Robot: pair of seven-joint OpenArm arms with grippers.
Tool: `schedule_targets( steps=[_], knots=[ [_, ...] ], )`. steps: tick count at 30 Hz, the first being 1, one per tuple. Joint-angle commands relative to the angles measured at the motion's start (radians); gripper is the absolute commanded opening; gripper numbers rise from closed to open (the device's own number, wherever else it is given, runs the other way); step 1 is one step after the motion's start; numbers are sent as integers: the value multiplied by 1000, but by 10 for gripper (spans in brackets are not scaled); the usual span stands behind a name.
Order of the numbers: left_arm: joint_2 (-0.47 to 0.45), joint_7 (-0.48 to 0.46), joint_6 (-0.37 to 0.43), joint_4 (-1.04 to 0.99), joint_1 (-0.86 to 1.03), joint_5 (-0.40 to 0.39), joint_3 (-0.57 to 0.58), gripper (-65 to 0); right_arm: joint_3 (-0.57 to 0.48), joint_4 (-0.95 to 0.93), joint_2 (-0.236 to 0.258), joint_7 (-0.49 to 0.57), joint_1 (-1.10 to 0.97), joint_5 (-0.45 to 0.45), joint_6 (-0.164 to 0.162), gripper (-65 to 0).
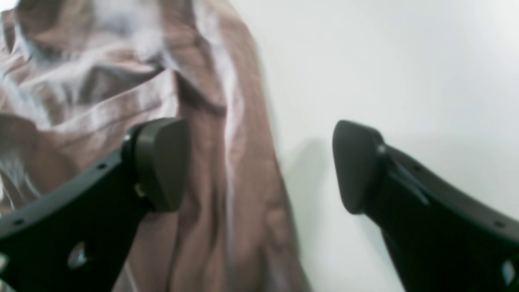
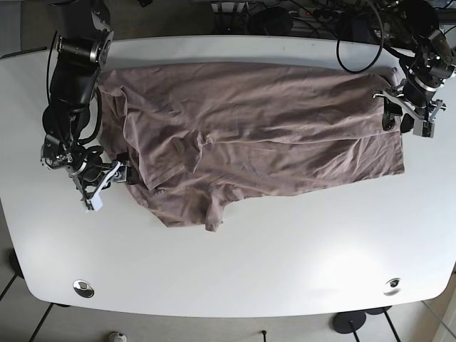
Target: Fold the T-shirt properly
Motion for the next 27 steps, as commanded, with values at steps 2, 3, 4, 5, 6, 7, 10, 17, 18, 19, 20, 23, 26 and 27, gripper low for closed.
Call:
schedule_targets(
  steps=[2,3,4,5,6,7,10,17,18,19,20,23,26,27],
  knots=[
    [-18,-21,-1,8,-3,-15,-7,-404,-30,0,10,51,29,14,9,-144],
    [-18,-21,-1,6,-3,-15,-7,-404,-61,0,6,79,23,14,9,-146],
    [-18,-21,-1,8,-3,-15,-7,-404,-81,0,4,97,3,14,9,-149],
    [-18,-21,-1,8,-3,-15,-5,-404,-86,0,2,108,-4,14,9,-152],
    [-18,-21,-1,8,-3,-15,-5,-404,-86,0,1,119,-10,14,9,-193],
    [-18,-21,-1,8,-4,-15,-5,-404,-84,0,-13,125,-24,14,9,-274],
    [-26,-21,-1,8,-41,1,-7,-403,-82,3,-22,125,-29,24,9,-496],
    [-18,-21,-1,8,-47,105,1,-403,36,0,-44,120,-21,21,9,-336],
    [-18,-21,-1,8,-47,107,1,-403,48,0,-47,120,-20,19,9,-338],
    [-18,-21,-1,8,-47,107,1,-403,57,0,-51,120,-12,14,9,-349],
    [-18,-21,-1,8,-47,108,1,-403,62,-8,-53,120,-7,14,9,-365],
    [-18,-21,-1,8,-47,108,1,-403,60,-97,-53,125,16,16,9,-422],
    [-18,-21,-1,8,-47,110,-1,-403,60,-155,-48,163,20,24,9,-484],
    [-18,-21,-1,8,-47,110,-1,-403,60,-157,-48,177,20,24,9,-507]
  ],
)
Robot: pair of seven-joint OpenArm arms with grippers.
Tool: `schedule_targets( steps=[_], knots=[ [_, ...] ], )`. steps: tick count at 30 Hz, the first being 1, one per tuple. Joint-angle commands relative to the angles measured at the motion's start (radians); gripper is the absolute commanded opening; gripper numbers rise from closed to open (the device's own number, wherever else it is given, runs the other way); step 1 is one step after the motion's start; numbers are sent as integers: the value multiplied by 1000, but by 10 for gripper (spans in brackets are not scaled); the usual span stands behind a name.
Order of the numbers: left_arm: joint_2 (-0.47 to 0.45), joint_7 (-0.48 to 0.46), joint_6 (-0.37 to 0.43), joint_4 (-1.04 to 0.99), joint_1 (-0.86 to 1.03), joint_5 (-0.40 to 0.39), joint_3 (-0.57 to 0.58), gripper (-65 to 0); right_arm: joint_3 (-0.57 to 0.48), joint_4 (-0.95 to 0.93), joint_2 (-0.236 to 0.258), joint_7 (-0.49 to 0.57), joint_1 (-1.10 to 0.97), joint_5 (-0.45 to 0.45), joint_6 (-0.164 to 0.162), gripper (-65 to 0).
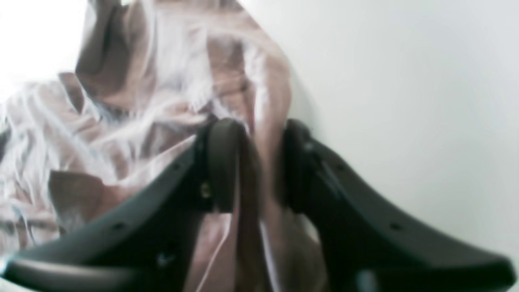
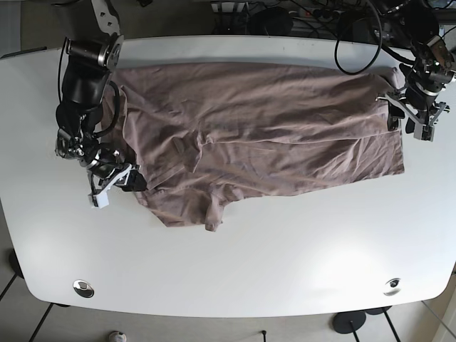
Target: Fold the T-shirt properly
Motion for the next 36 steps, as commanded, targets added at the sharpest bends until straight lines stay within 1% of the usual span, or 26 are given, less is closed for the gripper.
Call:
schedule_targets(
  steps=[1,7,9,10,11,13,14,15,16,17,18,19,22,25,30,31,32,33,34,36],
  knots=[
    [-19,-17,-1,17,-6,-9,-7,-403,0,1,8,-4,10,-12,-2,-533],
    [-19,-17,-1,15,-31,-8,-10,-401,1,1,4,1,10,-12,-2,-628],
    [-17,-14,-1,-12,-68,4,-13,-401,1,1,3,1,12,-12,-2,-629],
    [-17,-1,4,-37,-86,18,-13,-401,1,5,3,1,12,-12,-15,-629],
    [-19,23,66,-62,-109,30,-13,-401,1,7,1,1,12,-12,-27,-629],
    [-20,67,181,-111,-177,40,-13,-400,1,7,1,1,12,-12,-33,-629],
    [-22,82,224,-144,-207,41,-13,-388,1,7,1,1,12,-12,-33,-629],
    [-23,90,245,-180,-233,40,-13,-357,1,7,1,1,12,-12,-33,-629],
    [-25,90,248,-218,-255,40,-13,-308,1,7,1,1,12,-12,-33,-629],
    [-32,88,251,-270,-281,40,-13,-228,1,7,1,1,12,-12,-33,-629],
    [-42,88,251,-304,-296,37,-13,-186,1,7,1,1,10,-12,-33,-629],
    [-43,88,251,-338,-312,35,-13,-165,1,7,1,1,10,-12,-33,-629],
    [-46,85,250,-427,-352,35,-13,-165,1,7,1,1,9,-12,-33,-629],
    [-83,84,248,-530,-378,34,-12,-165,1,7,1,1,7,-10,-33,-629],
    [-85,85,236,-619,-399,34,-4,-167,1,7,1,1,7,-10,-33,-628],
    [-85,85,195,-645,-413,34,-4,-187,1,7,1,1,7,-10,-33,-628],
    [-85,88,159,-669,-430,35,-4,-229,1,7,1,1,7,-10,-32,-628],
    [-86,90,130,-701,-444,41,-4,-292,1,7,1,1,7,-9,-32,-628],
    [-88,88,112,-741,-456,41,-4,-371,1,7,1,1,7,-1,-32,-628],
    [-101,85,104,-816,-477,41,-4,-546,1,7,4,1,4,50,-32,-628]
  ],
)
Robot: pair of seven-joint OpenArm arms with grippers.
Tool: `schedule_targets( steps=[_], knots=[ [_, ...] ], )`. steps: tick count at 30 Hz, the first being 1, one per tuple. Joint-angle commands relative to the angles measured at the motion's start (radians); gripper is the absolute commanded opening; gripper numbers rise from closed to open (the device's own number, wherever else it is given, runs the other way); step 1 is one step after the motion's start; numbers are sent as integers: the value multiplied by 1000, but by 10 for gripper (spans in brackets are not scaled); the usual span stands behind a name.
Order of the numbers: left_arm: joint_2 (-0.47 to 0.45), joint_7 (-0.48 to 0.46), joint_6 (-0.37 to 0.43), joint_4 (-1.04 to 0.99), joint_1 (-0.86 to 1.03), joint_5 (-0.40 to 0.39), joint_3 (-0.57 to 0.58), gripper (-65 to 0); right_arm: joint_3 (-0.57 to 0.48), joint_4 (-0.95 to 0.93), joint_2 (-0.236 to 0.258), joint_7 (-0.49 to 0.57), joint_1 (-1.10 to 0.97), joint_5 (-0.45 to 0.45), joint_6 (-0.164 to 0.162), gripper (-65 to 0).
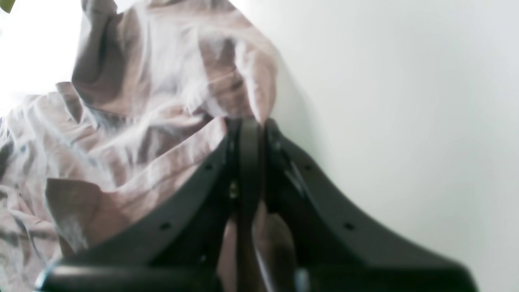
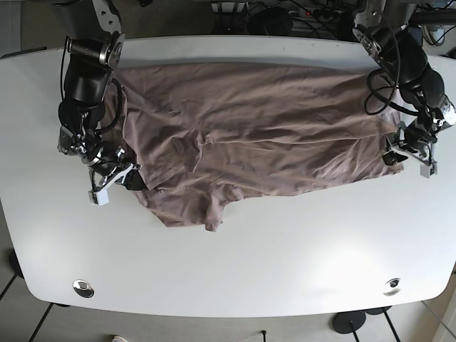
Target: Fold the T-shirt properly
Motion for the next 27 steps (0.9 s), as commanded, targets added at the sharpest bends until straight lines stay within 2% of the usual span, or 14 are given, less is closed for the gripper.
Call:
schedule_targets(
  steps=[1,2,5,7,10,13,16,18,20,25,27],
  knots=[
    [-18,59,-6,-59,-17,33,6,-626,0,10,15,-6,6,41,-9,-628],
    [-21,59,-6,-67,-18,33,6,-650,-3,10,18,-8,-2,56,-9,-628],
    [-29,59,-15,-62,-17,25,3,-650,-6,12,18,-11,-5,62,-9,-628],
    [-31,65,-64,-6,-15,27,1,-650,-6,44,18,-15,-22,67,-6,-628],
    [-23,108,-95,182,33,28,4,-650,-6,213,12,-58,-89,67,-9,-628],
    [31,203,-107,392,53,25,12,-650,-1,397,11,-166,-138,69,-9,-628],
    [46,298,-110,588,65,30,35,-650,2,598,11,-278,-195,70,-9,-628],
    [48,332,-110,720,89,28,44,-650,48,745,9,-325,-242,70,-9,-628],
    [48,333,-110,788,86,27,47,-650,57,802,9,-358,-242,70,-9,-628],
    [45,335,-110,806,-87,34,170,-650,57,814,24,-382,-109,62,-9,-628],
    [45,333,-110,797,-179,34,219,-650,56,807,52,-422,-29,62,-10,-628]
  ],
)
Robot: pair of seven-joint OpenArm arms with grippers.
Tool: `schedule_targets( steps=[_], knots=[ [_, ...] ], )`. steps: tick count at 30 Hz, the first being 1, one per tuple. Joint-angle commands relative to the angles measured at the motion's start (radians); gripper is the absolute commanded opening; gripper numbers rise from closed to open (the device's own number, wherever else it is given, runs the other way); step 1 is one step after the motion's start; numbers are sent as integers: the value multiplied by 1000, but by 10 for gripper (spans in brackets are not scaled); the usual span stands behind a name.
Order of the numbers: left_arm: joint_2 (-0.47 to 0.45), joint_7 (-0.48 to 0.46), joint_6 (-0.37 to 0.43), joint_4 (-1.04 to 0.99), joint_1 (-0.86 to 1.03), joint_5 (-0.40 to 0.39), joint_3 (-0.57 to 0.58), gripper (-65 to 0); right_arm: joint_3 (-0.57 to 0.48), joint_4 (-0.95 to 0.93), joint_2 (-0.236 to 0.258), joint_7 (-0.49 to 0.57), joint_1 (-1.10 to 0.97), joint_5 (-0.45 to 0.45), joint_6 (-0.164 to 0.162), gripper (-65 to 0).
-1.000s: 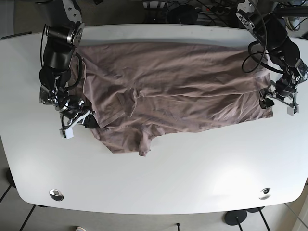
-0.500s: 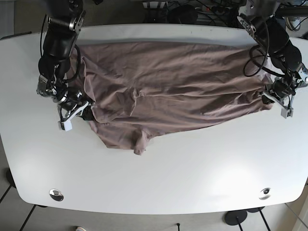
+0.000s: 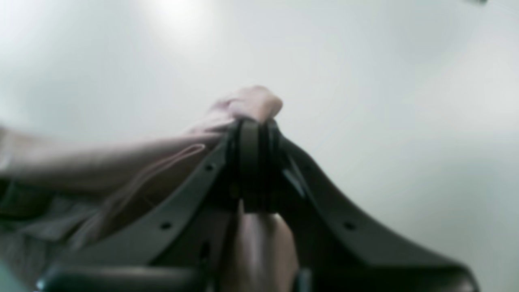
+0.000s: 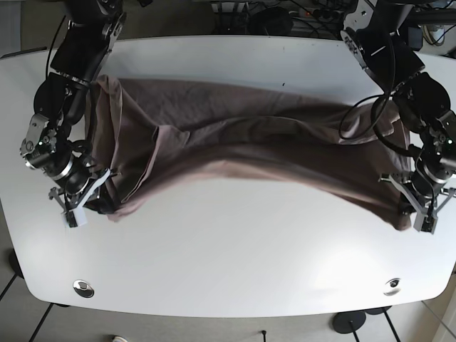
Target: Fold the T-shirt properly
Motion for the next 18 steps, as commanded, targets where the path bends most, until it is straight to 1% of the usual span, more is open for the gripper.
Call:
schedule_targets(
  steps=[1,3,6,8,9,10,12,15,18],
  knots=[
    [-19,-23,3,-11,-138,-10,69,-650,5,-9,44,-43,134,11,-5,-628],
    [-19,-24,27,-57,-241,-11,101,-650,7,-46,57,-72,240,11,-5,-628],
    [-22,-28,43,-172,-420,-10,123,-650,2,-148,93,-73,411,11,-5,-628],
    [-59,-28,47,-247,-540,-10,144,-650,-1,-235,123,-73,545,11,-5,-628],
    [-76,-28,47,-282,-595,-11,163,-650,-19,-279,139,-73,614,11,-5,-628],
    [-96,-44,47,-335,-677,-11,190,-650,-71,-355,173,-70,724,11,-5,-628],
    [-119,-83,47,-376,-755,-14,229,-650,-128,-422,199,-67,847,17,-5,-628],
    [-152,-89,43,-381,-835,-16,247,-650,-136,-430,203,-72,928,12,-5,-628],
    [-163,-86,40,-367,-779,-17,246,-650,-133,-388,199,-84,861,18,-5,-628]
  ],
)
